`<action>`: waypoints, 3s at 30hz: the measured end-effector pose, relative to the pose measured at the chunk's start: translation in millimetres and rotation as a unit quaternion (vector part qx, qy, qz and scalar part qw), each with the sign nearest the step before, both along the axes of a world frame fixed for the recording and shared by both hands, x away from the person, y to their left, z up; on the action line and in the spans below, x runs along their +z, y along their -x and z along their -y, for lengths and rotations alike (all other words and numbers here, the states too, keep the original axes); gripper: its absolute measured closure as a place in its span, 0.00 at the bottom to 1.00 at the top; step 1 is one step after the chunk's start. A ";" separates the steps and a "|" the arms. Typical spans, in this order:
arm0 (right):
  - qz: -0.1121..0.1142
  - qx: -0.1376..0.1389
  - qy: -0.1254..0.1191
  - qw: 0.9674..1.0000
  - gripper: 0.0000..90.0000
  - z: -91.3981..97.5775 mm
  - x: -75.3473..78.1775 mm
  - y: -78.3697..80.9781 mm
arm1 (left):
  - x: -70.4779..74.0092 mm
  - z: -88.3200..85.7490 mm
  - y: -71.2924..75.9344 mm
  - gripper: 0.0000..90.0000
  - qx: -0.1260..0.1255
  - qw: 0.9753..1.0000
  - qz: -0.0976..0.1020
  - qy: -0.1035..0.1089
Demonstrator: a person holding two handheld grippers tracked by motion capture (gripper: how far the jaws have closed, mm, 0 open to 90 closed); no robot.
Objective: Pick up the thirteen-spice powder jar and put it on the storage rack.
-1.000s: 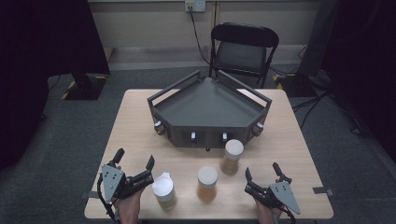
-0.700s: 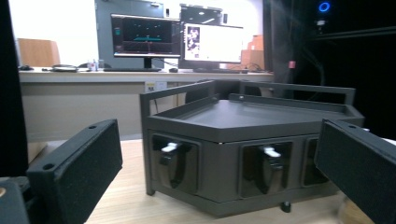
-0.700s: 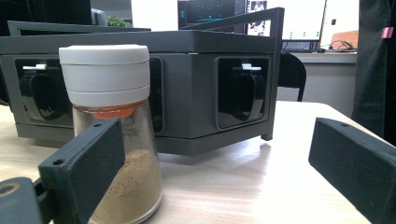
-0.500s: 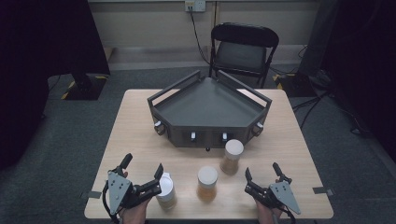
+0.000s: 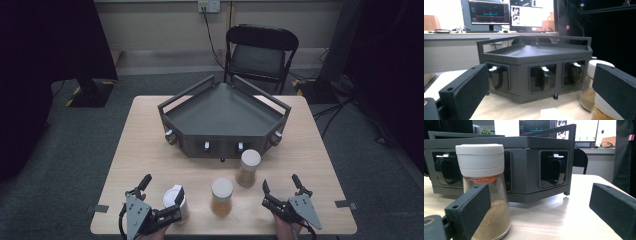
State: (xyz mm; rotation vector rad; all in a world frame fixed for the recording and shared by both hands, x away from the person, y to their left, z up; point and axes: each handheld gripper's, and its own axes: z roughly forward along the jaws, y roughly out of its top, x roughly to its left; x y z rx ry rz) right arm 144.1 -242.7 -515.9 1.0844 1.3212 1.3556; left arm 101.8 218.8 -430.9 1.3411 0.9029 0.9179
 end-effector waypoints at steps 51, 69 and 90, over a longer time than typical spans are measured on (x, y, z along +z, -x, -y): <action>0.000 0.001 0.000 1.000 0.03 0.5 0.0 0.1 | -55.2 11.8 3.7 0.29 -0.008 0.999 -0.048 0.003; 0.000 0.001 0.000 1.000 0.03 0.4 0.0 0.0 | -56.2 11.9 3.4 0.34 -0.006 0.999 -0.043 -0.001; 0.000 -0.002 0.000 1.000 0.03 -0.6 0.0 0.3 | -51.1 10.7 2.6 0.34 -0.011 0.999 -0.035 0.001</action>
